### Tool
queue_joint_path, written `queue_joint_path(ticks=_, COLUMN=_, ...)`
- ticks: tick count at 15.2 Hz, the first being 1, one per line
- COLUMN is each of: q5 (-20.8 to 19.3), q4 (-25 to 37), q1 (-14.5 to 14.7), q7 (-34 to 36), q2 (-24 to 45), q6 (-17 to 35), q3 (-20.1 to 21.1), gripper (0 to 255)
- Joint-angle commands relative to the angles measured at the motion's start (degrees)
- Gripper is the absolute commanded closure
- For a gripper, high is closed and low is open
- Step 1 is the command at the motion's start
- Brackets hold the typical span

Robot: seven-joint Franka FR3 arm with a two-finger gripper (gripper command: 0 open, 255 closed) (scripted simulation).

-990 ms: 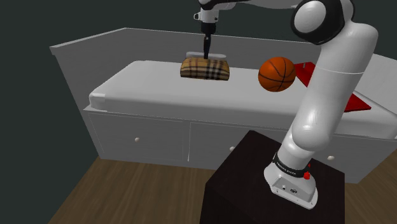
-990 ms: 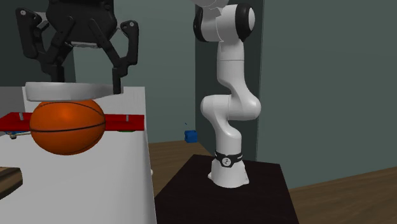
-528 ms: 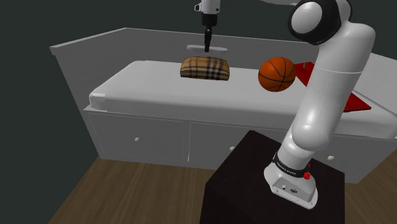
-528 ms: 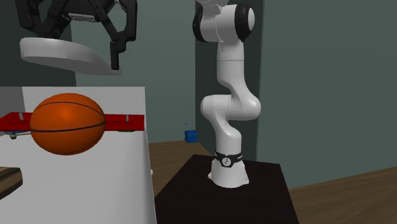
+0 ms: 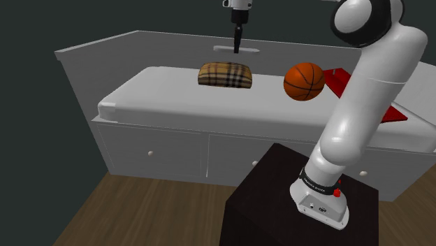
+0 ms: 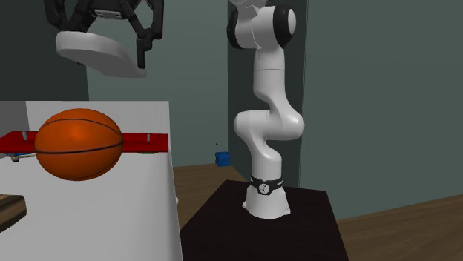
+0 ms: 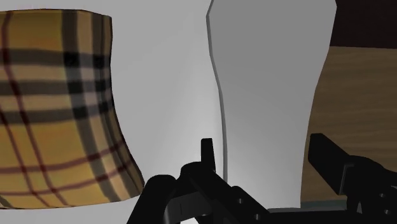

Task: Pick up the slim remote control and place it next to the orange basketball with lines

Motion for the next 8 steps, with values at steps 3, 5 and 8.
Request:
queue_joint_path(ticks=3, q5=-2.09, q4=-7.95, q1=-1.04, q7=-1.98, q2=-7.4, q6=0.9, q3=-1.0, gripper=255)
queue_joint_path(ticks=5, q5=-3.2, q4=-11.55, q1=-1.75, q7=-3.14, q2=-10.94, q6=1.17, q3=-1.61, gripper=255)
queue_joint_path(ticks=8, q5=-4.9, q4=-16.27, q1=-2.97, q7=-5.02, q2=-15.95, q6=1.2, q3=-2.6, gripper=255)
